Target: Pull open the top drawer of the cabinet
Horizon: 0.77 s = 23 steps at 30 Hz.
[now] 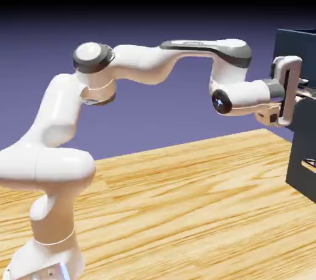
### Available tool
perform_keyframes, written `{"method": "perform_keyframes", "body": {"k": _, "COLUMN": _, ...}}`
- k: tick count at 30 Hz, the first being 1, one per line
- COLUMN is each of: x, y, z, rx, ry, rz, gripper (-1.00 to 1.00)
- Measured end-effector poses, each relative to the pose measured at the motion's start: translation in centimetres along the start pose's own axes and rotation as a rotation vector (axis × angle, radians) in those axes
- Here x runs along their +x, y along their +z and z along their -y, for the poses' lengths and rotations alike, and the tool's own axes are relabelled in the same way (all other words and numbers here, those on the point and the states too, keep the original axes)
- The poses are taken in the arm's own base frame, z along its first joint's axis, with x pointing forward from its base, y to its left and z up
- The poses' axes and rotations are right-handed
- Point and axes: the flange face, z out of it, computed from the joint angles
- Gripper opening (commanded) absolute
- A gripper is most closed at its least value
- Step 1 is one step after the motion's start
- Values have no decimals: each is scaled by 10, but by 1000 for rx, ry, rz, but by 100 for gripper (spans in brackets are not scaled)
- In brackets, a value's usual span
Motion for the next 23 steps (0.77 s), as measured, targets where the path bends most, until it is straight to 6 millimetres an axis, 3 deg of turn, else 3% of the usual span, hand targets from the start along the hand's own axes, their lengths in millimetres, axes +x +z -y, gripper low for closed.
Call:
{"method": "perform_keyframes", "body": {"k": 7, "x": -4, "y": 6, "z": 2, "rx": 7, "ry": 6, "rz": 6, "gripper": -100}}
{"method": "perform_keyframes", "body": {"k": 19, "x": -7, "y": -75, "z": 4, "rx": 10, "ry": 4, "rz": 10, "gripper": -100}}
{"method": "perform_keyframes", "body": {"k": 20, "x": -7, "y": -79, "z": 4, "rx": 10, "ry": 5, "rz": 10, "gripper": 100}}
{"method": "perform_keyframes", "body": {"k": 23, "x": -7, "y": -86, "z": 3, "rx": 7, "ry": 1, "rz": 9, "gripper": 100}}
